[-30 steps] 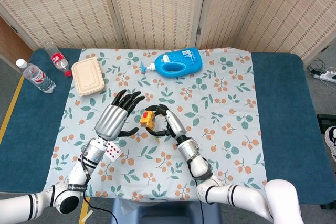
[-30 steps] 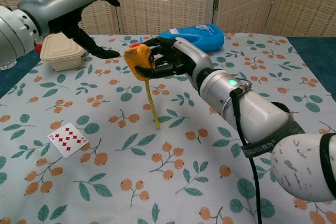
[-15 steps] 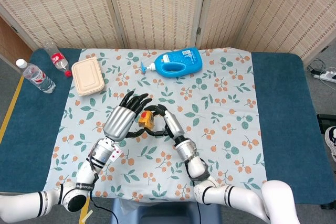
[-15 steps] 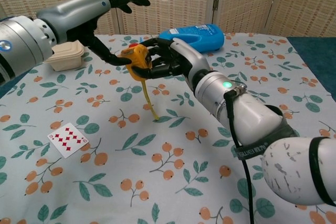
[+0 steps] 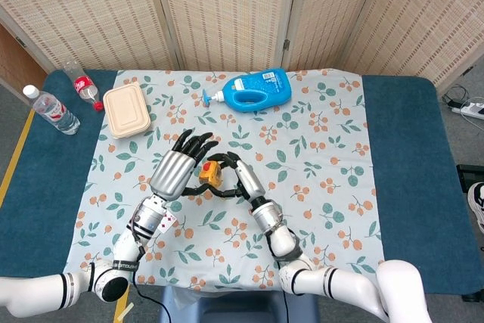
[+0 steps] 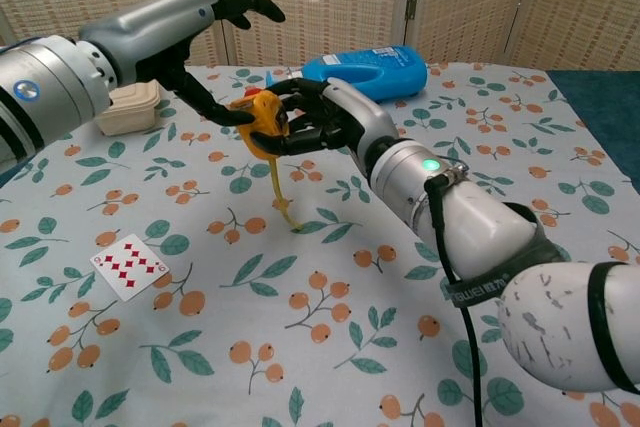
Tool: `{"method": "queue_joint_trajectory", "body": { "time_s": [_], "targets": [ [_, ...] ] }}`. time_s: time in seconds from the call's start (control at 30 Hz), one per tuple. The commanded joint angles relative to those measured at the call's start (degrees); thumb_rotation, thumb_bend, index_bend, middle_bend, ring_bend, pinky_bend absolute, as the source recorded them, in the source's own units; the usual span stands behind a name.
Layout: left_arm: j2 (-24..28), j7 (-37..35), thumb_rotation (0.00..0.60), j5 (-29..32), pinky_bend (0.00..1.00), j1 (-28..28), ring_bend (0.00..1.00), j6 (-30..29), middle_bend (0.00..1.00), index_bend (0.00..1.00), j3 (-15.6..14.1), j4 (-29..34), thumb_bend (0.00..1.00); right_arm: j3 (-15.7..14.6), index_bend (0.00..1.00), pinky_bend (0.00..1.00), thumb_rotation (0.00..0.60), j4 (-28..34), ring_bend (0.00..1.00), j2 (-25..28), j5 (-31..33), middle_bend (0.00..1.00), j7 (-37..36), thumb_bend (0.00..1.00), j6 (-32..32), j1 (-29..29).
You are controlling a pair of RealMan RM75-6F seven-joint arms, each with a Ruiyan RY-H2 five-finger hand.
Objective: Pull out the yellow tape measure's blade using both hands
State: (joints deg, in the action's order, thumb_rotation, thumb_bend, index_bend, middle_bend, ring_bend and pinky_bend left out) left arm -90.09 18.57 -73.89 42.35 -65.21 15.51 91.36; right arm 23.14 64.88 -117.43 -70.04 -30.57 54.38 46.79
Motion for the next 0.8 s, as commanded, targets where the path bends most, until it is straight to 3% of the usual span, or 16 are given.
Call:
{"method": "queue_joint_trajectory", "body": {
  "time_s": [0.03, 0.57, 0.8],
  "targets": [
    [-0.01, -0.41, 0.6, -0.12, 0.0, 0.0, 0.17, -0.09, 0.12, 0.22, -0.28, -0.3, 0.32, 0.03, 0.65, 0.0, 0.6, -0.06, 0.36, -0.02, 0.1, 0.54, 0.16, 0.36, -0.08, 0.0],
    [-0.05, -2.37, 0.6, -1.03, 0.01, -0.33, 0.19, -1.24, 0.15, 0.3, -1.31, -1.54, 0.53, 0.42, 0.65, 0.0, 0.6, -0.85, 0.36, -0.54, 0.97, 0.54, 1.05, 0.36, -0.84, 0.22],
    [0.01, -2.97, 0.6, -1.54, 0.02, -0.39, 0.2, -1.33, 0.16, 0.35, -1.81, -2.01, 0.57, 0.57, 0.65, 0.0, 0.6, -1.1, 0.36, -0.73, 1.2, 0.54, 1.23, 0.36, -1.21, 0.37]
  ]
}}
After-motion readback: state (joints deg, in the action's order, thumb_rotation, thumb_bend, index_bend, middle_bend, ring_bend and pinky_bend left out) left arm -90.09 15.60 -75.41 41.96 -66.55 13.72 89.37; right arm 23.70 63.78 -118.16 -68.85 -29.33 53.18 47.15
